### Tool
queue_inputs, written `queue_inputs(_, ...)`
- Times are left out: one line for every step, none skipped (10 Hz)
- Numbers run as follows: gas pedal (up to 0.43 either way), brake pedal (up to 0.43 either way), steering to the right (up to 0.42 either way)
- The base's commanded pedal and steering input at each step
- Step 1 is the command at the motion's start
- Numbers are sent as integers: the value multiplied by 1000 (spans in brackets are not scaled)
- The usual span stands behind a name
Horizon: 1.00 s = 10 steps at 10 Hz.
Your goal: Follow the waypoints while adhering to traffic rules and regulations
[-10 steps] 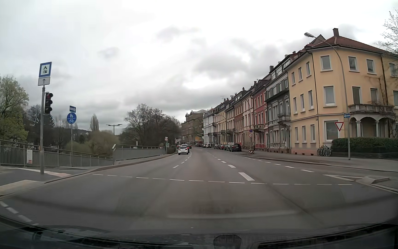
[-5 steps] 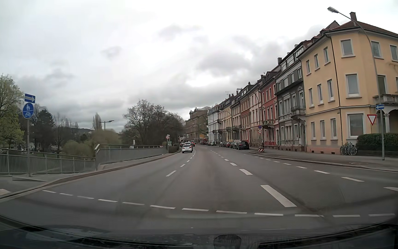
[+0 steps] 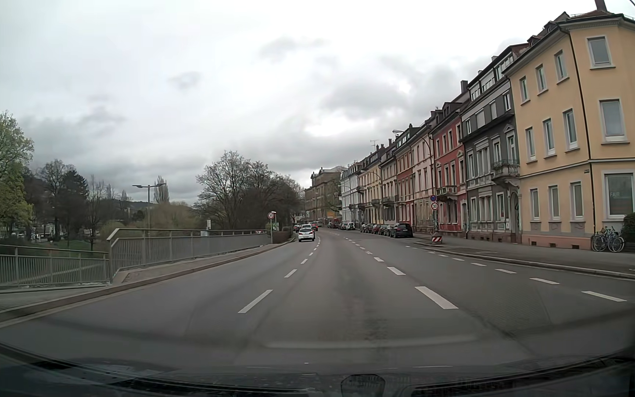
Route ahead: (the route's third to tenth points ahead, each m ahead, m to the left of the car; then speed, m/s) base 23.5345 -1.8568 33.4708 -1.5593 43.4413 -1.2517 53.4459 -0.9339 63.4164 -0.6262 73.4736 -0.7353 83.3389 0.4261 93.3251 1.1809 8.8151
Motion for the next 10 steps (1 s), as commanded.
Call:
queue_inputs(98, 0, -22)
queue_inputs(87, 0, -22)
queue_inputs(79, 0, -22)
queue_inputs(47, 0, -22)
queue_inputs(47, 0, -23)
queue_inputs(47, 0, -23)
queue_inputs(47, 0, -23)
queue_inputs(39, 0, -23)
queue_inputs(39, 0, -23)
queue_inputs(39, 0, -22)
